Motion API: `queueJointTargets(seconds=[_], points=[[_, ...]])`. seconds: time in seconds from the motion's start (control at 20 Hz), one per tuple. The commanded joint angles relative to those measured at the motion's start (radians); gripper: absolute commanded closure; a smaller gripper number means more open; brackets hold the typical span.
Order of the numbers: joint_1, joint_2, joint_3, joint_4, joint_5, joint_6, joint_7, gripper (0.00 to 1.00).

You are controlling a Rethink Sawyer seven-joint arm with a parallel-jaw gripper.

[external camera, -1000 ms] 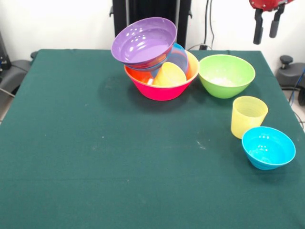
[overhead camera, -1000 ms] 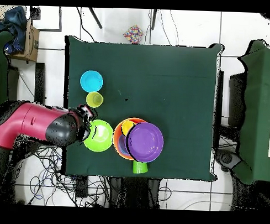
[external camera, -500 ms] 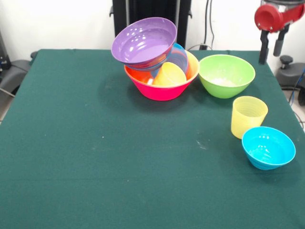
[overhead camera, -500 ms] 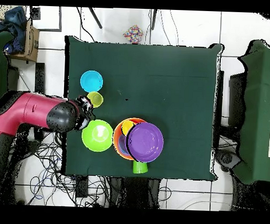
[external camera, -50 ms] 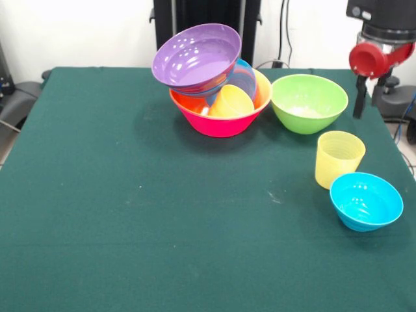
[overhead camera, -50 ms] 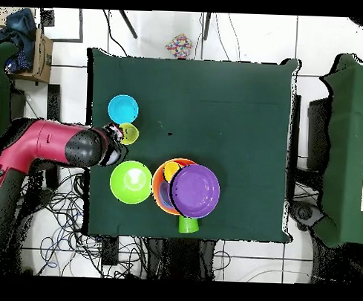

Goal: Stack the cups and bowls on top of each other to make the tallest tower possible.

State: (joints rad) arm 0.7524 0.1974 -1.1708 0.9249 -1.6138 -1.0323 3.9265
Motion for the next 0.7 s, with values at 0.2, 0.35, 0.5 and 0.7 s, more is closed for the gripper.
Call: queueJointTargets(seconds=[0.2,0.35,0.5,0.7], points=[[-0.026,0.084,0.117,-0.102,0.076,0.132,0.089,0.0],[-0.027,0.096,0.116,-0.106,0.086,0.145,0.077,0.0],[-0.028,0.114,0.11,-0.116,0.098,0.165,0.075,0.0],[-0.028,0.126,0.103,-0.121,0.113,0.181,0.068,0.0]])
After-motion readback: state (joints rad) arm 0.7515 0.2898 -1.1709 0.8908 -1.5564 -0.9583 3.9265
